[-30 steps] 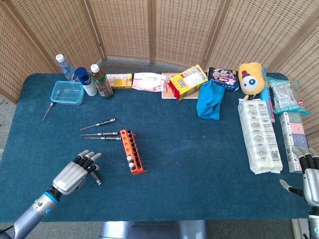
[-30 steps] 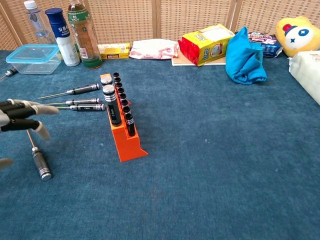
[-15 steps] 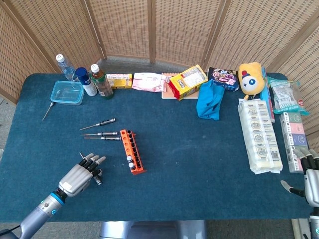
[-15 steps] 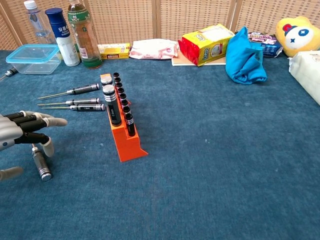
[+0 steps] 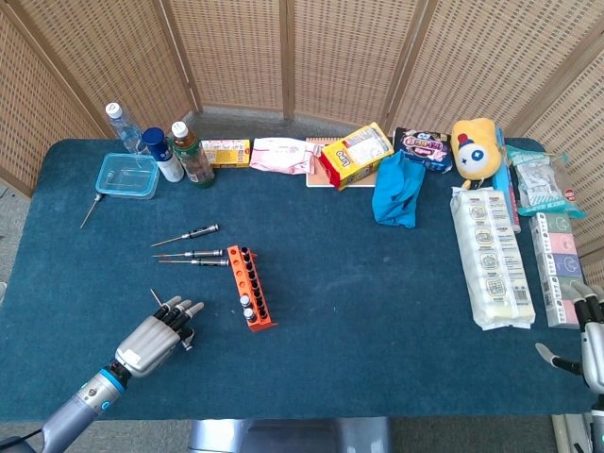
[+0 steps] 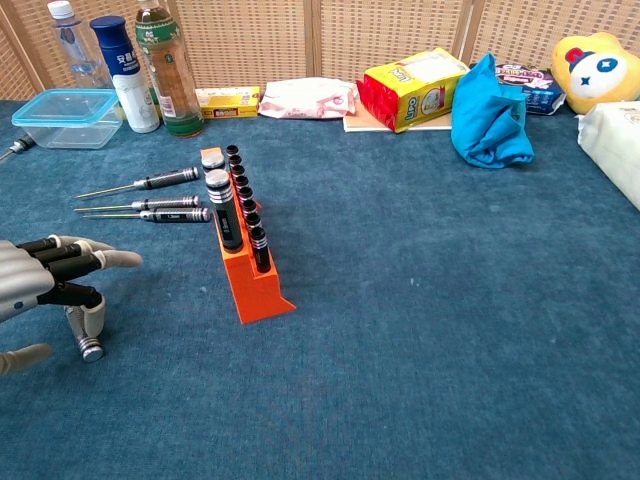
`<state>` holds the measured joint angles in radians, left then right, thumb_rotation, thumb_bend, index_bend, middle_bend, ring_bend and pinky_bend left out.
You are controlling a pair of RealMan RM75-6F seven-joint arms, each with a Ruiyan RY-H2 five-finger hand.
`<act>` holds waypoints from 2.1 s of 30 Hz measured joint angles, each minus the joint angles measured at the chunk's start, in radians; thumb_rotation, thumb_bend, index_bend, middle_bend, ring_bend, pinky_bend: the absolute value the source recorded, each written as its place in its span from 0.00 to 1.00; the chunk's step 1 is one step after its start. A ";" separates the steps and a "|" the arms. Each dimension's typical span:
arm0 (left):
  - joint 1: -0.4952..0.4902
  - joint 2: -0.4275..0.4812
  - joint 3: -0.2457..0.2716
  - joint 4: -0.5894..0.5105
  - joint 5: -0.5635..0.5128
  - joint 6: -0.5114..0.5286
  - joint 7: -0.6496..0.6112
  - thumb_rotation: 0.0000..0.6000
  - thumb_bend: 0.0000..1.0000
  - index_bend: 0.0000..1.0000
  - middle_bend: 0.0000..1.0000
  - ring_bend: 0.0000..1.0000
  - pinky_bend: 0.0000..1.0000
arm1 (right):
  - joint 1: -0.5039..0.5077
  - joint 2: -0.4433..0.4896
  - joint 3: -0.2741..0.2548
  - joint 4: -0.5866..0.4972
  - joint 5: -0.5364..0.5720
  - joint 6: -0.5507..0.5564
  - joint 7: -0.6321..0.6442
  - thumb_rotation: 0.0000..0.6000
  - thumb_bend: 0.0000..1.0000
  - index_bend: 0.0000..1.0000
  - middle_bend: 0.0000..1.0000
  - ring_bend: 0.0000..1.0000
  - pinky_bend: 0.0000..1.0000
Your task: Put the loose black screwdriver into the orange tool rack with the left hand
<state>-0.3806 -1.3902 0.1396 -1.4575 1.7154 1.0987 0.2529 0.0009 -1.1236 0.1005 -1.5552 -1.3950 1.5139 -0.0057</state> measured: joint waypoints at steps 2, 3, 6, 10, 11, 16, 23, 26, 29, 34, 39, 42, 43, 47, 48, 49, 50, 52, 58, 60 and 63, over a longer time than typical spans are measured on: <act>0.001 -0.002 0.001 0.006 -0.002 0.004 -0.001 1.00 0.38 0.41 0.00 0.00 0.06 | 0.000 0.001 0.001 -0.002 0.000 0.000 0.000 0.92 0.04 0.15 0.13 0.10 0.07; 0.001 -0.003 0.001 0.008 -0.001 0.005 -0.001 1.00 0.38 0.41 0.00 0.00 0.06 | 0.000 0.002 0.001 -0.003 0.000 0.001 0.000 0.92 0.04 0.15 0.13 0.10 0.07; 0.001 -0.007 0.001 0.017 0.001 0.013 -0.001 1.00 0.38 0.41 0.00 0.00 0.06 | -0.001 0.002 0.002 -0.004 0.000 0.003 -0.001 0.92 0.04 0.15 0.13 0.10 0.07; -0.003 -0.016 0.000 0.029 0.009 0.020 -0.003 1.00 0.38 0.41 0.00 0.00 0.06 | -0.005 0.003 0.001 -0.006 0.002 0.005 -0.001 0.91 0.04 0.15 0.13 0.10 0.07; -0.004 -0.019 0.000 0.033 0.012 0.023 -0.002 1.00 0.38 0.41 0.00 0.00 0.06 | -0.006 0.003 0.001 -0.006 0.002 0.006 0.000 0.91 0.04 0.15 0.13 0.10 0.07; -0.009 -0.029 0.002 0.045 0.022 0.031 0.007 1.00 0.38 0.41 0.00 0.00 0.06 | -0.009 0.003 0.002 -0.003 0.004 0.008 0.004 0.92 0.04 0.15 0.13 0.10 0.07; -0.014 -0.035 0.003 0.041 0.018 0.021 0.051 1.00 0.37 0.41 0.00 0.00 0.05 | -0.010 0.004 0.004 -0.005 0.009 0.006 0.007 0.92 0.04 0.15 0.13 0.10 0.07; -0.015 -0.038 0.001 0.038 0.014 0.021 0.064 1.00 0.38 0.41 0.00 0.00 0.05 | -0.011 0.004 0.005 -0.005 0.013 0.005 0.010 0.91 0.04 0.15 0.12 0.10 0.07; -0.016 -0.043 0.001 0.042 0.009 0.020 0.069 1.00 0.38 0.41 0.00 0.00 0.05 | -0.011 0.004 0.008 -0.007 0.015 0.004 0.014 0.91 0.04 0.15 0.13 0.10 0.07; -0.017 -0.054 0.002 0.052 0.006 0.016 0.082 1.00 0.38 0.41 0.00 0.00 0.05 | -0.010 0.005 0.014 -0.013 0.016 0.007 0.015 0.91 0.04 0.15 0.12 0.10 0.07; -0.018 -0.060 0.005 0.057 0.005 0.016 0.084 1.00 0.37 0.41 0.00 0.00 0.05 | -0.009 0.008 0.017 -0.016 0.018 0.006 0.014 0.92 0.04 0.15 0.13 0.10 0.07; -0.018 -0.060 0.006 0.056 0.000 0.015 0.077 1.00 0.37 0.41 0.00 0.00 0.05 | -0.009 0.008 0.018 -0.016 0.019 0.006 0.018 0.92 0.04 0.15 0.13 0.10 0.07; -0.019 -0.061 0.005 0.056 0.000 0.016 0.078 1.00 0.37 0.41 0.00 0.00 0.05 | -0.009 0.008 0.018 -0.015 0.020 0.006 0.019 0.92 0.04 0.15 0.13 0.10 0.07; -0.020 -0.065 0.006 0.059 0.001 0.015 0.085 1.00 0.38 0.41 0.00 0.00 0.05 | -0.010 0.008 0.019 -0.014 0.021 0.007 0.023 0.92 0.04 0.15 0.13 0.10 0.07; -0.020 -0.066 0.007 0.059 0.001 0.014 0.085 1.00 0.37 0.41 0.00 0.00 0.05 | -0.010 0.008 0.019 -0.013 0.021 0.007 0.025 0.92 0.04 0.15 0.12 0.10 0.07; -0.021 -0.067 0.008 0.058 0.000 0.011 0.086 1.00 0.37 0.41 0.00 0.00 0.05 | -0.011 0.008 0.019 -0.014 0.021 0.007 0.028 0.92 0.04 0.15 0.12 0.10 0.07; -0.021 -0.068 0.008 0.056 -0.002 0.009 0.087 1.00 0.38 0.41 0.00 0.00 0.05 | -0.011 0.008 0.019 -0.014 0.021 0.006 0.032 0.92 0.04 0.15 0.12 0.10 0.07; -0.021 -0.070 0.008 0.057 -0.002 0.011 0.093 1.00 0.38 0.41 0.00 0.00 0.05 | -0.012 0.010 0.019 -0.016 0.020 0.005 0.042 0.92 0.04 0.15 0.13 0.10 0.07; -0.022 -0.079 0.009 0.065 -0.007 0.008 0.101 1.00 0.38 0.41 0.00 0.00 0.05 | -0.013 0.012 0.021 -0.015 0.017 0.010 0.046 0.92 0.04 0.15 0.13 0.10 0.07; -0.022 -0.082 0.008 0.068 -0.007 0.009 0.102 1.00 0.38 0.41 0.00 0.00 0.05 | -0.013 0.013 0.021 -0.015 0.016 0.011 0.047 0.91 0.04 0.15 0.13 0.10 0.07; -0.023 -0.085 0.007 0.070 -0.016 0.002 0.107 1.00 0.39 0.42 0.00 0.00 0.05 | -0.013 0.014 0.021 -0.018 0.017 0.008 0.055 0.92 0.04 0.15 0.13 0.10 0.07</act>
<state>-0.4034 -1.4749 0.1467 -1.3876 1.6996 1.1008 0.3599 -0.0126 -1.1096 0.1215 -1.5737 -1.3776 1.5218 0.0495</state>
